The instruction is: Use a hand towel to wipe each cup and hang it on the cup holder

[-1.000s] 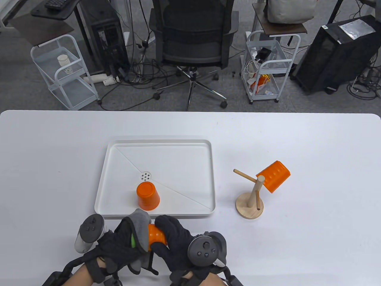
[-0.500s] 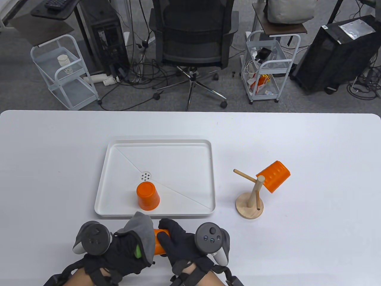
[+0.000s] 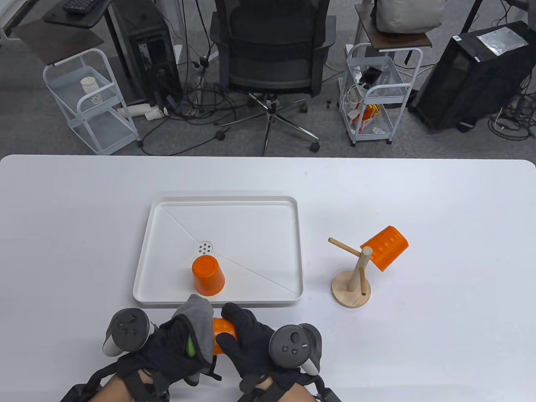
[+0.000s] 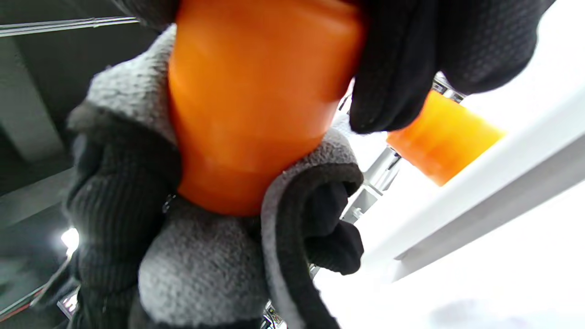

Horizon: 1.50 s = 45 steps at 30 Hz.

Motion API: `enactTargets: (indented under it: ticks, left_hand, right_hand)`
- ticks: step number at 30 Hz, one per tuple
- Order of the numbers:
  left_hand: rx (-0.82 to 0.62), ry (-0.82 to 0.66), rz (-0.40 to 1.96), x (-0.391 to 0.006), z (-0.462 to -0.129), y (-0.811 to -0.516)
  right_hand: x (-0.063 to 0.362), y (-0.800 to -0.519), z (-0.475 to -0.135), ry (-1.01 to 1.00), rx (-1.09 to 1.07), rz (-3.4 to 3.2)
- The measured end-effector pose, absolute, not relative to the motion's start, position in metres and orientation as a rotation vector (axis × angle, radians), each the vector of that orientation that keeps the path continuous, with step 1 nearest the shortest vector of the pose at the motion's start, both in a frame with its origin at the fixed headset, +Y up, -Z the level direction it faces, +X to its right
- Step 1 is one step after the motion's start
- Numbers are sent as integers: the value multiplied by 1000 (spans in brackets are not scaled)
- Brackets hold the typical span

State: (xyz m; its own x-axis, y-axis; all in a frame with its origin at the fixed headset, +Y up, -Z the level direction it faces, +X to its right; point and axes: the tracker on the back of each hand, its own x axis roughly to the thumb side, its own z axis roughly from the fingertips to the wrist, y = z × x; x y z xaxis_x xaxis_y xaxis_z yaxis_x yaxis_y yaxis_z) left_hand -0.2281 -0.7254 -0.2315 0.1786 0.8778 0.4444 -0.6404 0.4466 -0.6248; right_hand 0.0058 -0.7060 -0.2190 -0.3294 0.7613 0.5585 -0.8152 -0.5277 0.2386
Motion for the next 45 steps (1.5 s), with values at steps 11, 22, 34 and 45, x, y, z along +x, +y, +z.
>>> enactTargets:
  ticks: [11, 22, 34, 45]
  left_hand:
    - [-414, -827, 1306, -233, -237, -732]
    - [-419, -800, 1347, -235, -238, -732]
    - [-415, -765, 1349, -237, -239, -732]
    - [-405, -744, 1414, -244, -243, -732]
  right_hand:
    - [0, -693, -205, -377, 1048, 2079]
    - [-2, -681, -199, -532, 1182, 2166]
    - [-1, -657, -197, -580, 1267, 2292]
    - [21, -593, -203, -609, 1225, 2481]
